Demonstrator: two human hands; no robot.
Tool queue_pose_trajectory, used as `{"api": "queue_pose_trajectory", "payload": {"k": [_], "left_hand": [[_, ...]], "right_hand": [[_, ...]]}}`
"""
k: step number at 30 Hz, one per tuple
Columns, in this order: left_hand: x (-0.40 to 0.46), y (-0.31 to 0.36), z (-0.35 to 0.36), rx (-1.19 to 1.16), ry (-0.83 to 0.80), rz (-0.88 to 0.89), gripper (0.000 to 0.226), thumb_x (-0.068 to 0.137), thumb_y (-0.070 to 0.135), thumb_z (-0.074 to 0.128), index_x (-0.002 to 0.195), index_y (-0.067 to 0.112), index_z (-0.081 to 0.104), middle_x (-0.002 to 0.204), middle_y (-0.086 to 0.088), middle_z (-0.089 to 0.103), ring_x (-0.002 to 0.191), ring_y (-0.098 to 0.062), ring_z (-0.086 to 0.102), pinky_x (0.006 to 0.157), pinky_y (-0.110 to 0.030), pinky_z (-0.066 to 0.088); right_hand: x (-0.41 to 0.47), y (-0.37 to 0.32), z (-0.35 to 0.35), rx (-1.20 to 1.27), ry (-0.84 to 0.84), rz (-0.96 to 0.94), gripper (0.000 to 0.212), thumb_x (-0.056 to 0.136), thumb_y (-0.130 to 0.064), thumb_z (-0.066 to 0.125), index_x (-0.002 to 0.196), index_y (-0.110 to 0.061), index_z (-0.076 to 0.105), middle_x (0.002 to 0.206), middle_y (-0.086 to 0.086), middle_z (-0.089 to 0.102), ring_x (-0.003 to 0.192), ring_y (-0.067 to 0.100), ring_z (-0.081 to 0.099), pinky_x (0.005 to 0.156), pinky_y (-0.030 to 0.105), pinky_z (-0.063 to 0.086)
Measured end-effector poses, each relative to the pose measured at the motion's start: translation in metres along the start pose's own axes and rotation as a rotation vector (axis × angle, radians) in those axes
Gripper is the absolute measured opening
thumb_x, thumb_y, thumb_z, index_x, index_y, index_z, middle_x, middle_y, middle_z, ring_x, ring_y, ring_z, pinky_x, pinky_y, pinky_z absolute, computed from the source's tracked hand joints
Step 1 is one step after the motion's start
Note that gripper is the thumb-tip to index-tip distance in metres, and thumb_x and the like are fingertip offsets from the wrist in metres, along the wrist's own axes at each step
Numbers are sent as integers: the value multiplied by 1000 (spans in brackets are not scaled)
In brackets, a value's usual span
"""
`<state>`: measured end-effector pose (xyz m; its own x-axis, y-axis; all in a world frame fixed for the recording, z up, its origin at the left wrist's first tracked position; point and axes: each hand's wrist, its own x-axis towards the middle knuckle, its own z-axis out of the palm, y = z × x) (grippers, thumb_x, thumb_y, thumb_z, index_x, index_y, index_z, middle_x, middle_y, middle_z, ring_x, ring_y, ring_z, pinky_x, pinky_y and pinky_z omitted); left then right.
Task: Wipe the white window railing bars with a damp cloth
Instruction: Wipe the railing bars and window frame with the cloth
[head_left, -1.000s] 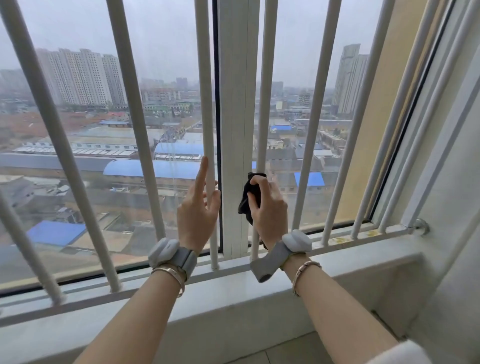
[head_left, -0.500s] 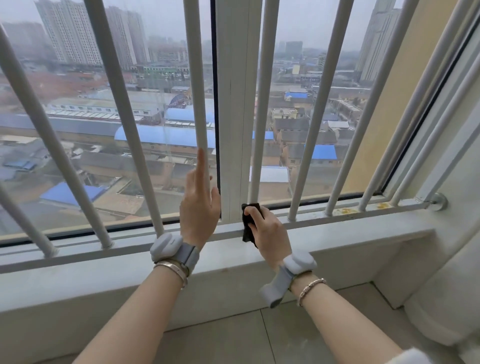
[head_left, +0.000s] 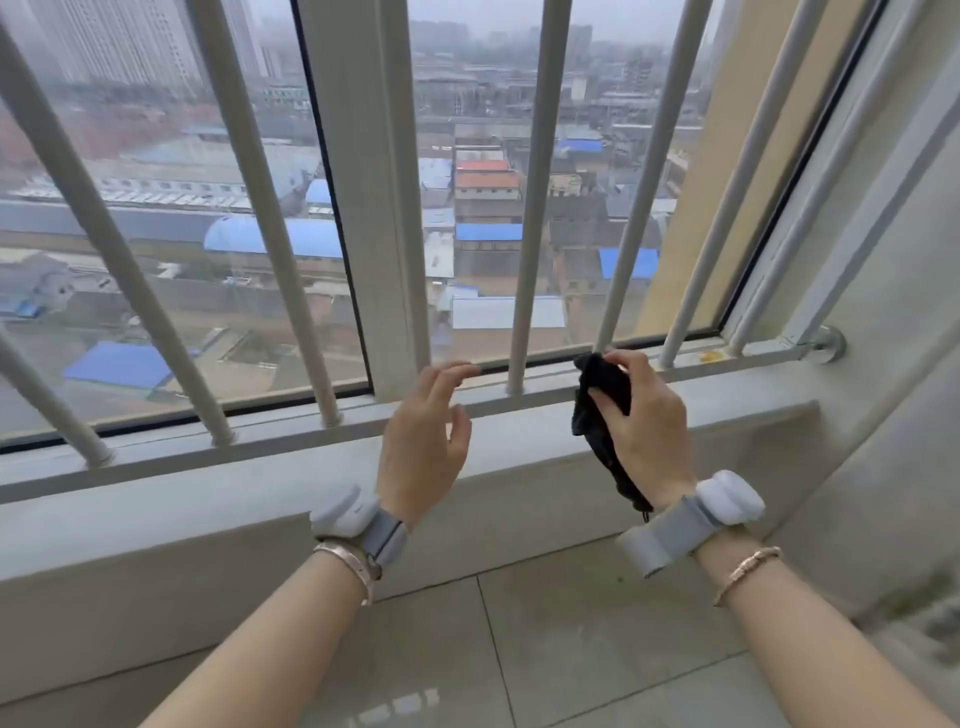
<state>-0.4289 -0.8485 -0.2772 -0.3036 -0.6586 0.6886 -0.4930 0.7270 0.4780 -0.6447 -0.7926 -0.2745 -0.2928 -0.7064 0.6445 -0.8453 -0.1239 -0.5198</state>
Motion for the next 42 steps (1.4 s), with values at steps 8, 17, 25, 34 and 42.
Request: {"api": "queue_pose_trajectory", "payload": {"k": [8, 17, 25, 34, 42], "left_hand": [[30, -8, 52, 15, -190, -287, 42, 100, 23, 31, 142, 21, 29, 129, -4, 55, 118, -22, 49, 89, -31, 36], [28, -9, 72, 335, -74, -237, 39, 95, 40, 26, 106, 20, 58, 55, 11, 45, 58, -22, 52, 61, -29, 26], [32, 3, 72, 246, -92, -334, 29, 97, 33, 34, 110, 24, 59, 46, 12, 41, 52, 0, 45, 58, -27, 27], [33, 15, 75, 189, -120, -416, 49, 89, 56, 25, 108, 27, 60, 62, 19, 55, 62, -6, 51, 59, -22, 34], [34, 9, 77, 206, -112, -425, 48, 91, 51, 27, 98, 17, 59, 81, 0, 69, 72, -23, 57, 67, -34, 38]], "right_hand": [[34, -17, 62, -150, 137, -156, 18, 84, -24, 52, 96, -14, 60, 83, 4, 61, 74, 25, 58, 50, 29, 48], [27, 65, 64, -434, -36, -708, 29, 87, -12, 62, 115, -8, 64, 120, 5, 63, 116, 24, 48, 92, 36, 33], [-1, 23, 86, -278, 5, -583, 38, 78, -3, 66, 114, 6, 61, 112, 18, 65, 105, 32, 43, 95, 38, 44], [16, 87, 56, -83, 29, -731, 33, 79, 8, 62, 110, -2, 66, 112, 14, 64, 101, 30, 47, 94, 36, 42], [65, 65, -2, 333, 265, -326, 19, 87, -4, 59, 99, -17, 51, 108, 10, 40, 95, 12, 46, 89, 13, 39]]}}
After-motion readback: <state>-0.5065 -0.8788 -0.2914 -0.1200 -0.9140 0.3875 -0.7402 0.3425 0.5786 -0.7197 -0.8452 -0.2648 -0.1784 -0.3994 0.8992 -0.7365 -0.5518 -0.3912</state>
